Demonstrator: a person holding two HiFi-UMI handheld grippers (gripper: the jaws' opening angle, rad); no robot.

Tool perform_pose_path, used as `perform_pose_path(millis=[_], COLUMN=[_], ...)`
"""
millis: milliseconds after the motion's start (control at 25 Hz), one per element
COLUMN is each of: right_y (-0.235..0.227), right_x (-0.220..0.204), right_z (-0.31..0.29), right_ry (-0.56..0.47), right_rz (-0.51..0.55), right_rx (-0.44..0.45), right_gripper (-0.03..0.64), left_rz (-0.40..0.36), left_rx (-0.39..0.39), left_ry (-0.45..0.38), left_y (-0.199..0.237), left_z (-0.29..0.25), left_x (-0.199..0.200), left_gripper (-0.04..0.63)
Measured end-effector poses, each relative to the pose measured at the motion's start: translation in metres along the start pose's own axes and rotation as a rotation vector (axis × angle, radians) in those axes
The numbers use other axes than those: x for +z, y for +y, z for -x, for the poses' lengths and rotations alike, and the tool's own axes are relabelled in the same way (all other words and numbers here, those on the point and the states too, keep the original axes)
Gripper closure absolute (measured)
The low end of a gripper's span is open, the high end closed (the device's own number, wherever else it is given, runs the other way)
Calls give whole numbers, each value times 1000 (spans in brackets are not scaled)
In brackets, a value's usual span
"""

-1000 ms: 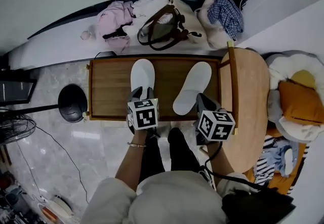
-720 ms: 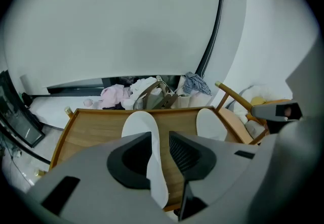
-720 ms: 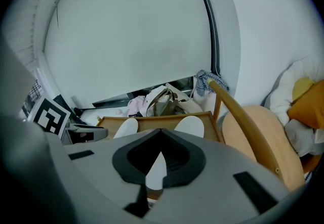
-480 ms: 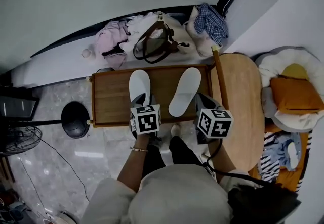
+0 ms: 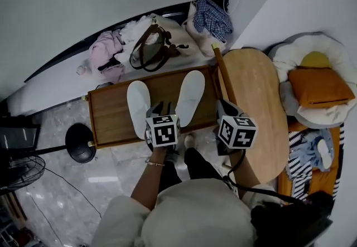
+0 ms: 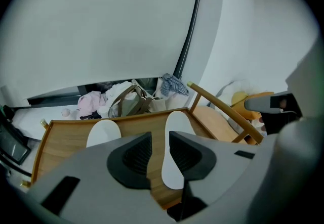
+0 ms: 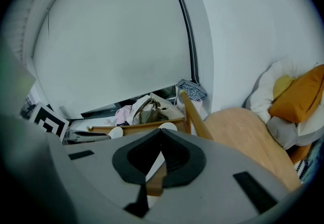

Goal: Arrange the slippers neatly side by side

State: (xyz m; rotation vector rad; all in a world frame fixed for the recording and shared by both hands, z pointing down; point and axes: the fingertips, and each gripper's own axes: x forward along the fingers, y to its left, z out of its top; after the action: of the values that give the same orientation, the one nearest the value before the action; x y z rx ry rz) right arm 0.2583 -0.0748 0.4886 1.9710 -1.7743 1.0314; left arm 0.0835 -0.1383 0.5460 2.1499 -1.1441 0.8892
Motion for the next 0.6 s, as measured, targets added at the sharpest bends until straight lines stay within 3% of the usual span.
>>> perform_pose_path(millis=[600], right_y=[-94], right_x=[16], right_z=[18], right_ry=[-17], right_rz=[-58], right_rx=[-97], right_gripper=[583], left_rz=[-68], left_rx=[-78], left_ry=[21], left_y=[-81], left_z=[-41], left_x=[22], left_gripper=[474])
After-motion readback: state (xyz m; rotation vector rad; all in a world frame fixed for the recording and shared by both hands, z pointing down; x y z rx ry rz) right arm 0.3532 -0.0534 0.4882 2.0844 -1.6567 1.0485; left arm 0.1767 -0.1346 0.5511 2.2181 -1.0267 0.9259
